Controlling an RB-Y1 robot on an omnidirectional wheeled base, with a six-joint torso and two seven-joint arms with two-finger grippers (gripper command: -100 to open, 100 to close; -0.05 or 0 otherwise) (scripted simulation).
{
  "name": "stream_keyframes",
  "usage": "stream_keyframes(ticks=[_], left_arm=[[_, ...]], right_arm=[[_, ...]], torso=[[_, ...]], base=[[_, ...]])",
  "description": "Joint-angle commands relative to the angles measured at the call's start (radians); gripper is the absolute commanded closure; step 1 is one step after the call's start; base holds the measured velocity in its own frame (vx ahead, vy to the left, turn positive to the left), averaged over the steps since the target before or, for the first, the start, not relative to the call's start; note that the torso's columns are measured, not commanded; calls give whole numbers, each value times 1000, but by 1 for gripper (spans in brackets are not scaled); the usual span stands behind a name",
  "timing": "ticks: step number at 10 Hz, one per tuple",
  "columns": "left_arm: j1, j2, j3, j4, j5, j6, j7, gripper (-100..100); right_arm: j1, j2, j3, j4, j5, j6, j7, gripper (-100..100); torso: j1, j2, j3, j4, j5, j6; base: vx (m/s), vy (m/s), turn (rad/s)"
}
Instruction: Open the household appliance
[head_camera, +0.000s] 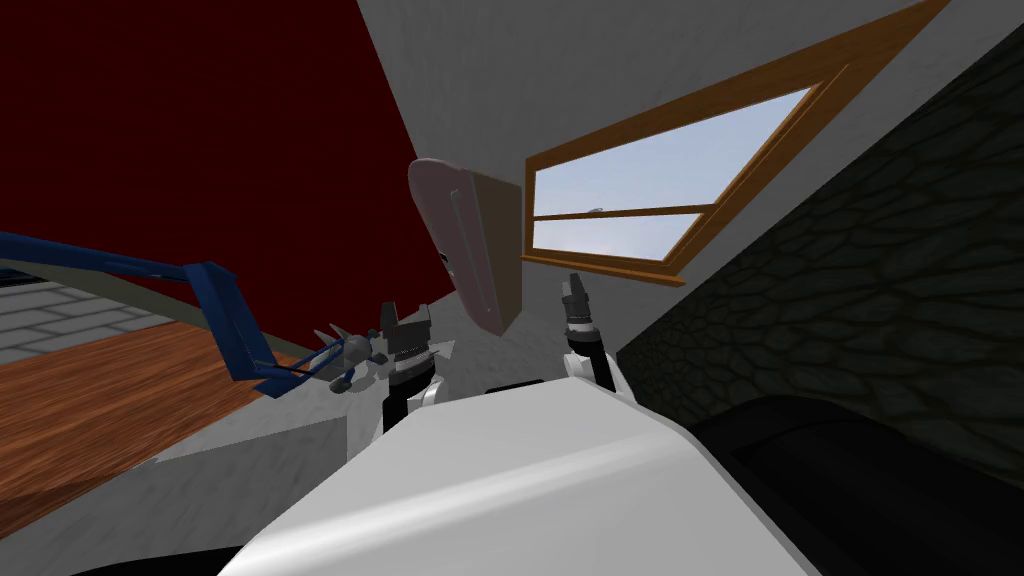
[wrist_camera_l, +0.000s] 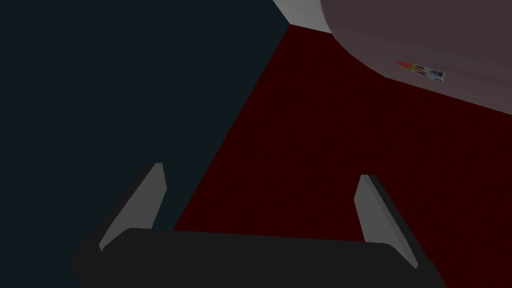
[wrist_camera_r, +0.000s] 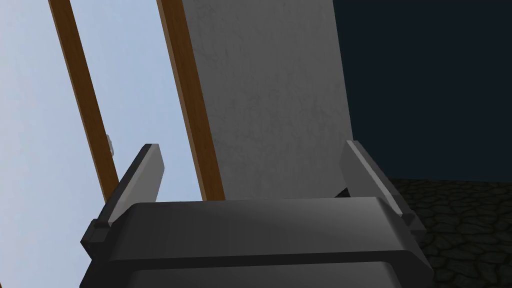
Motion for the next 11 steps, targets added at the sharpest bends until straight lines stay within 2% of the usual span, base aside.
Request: stream_keyframes(ticks=[1, 9, 10, 11], left_arm=[[0, 0, 0, 0, 0, 0, 0, 0], [0, 0, 0, 0, 0, 0, 0, 0], [-2, 29, 2, 6, 3, 2, 2, -100], [-4, 49, 4, 11, 7, 3, 4, -100]], right_arm=[[0, 0, 0, 0, 0, 0, 0, 0], [0, 0, 0, 0, 0, 0, 0, 0], [0, 0, 0, 0, 0, 0, 0, 0], [0, 0, 0, 0, 0, 0, 0, 0]], torso=[[0, 40, -82, 41, 0, 0], [0, 618, -1234, 617, 0, 0], [0, 691, -1382, 691, 0, 0], [0, 724, -1452, 724, 0, 0]], base=[[0, 0, 0], [0, 0, 0], [30, -11, 11], [58, -23, 19]])
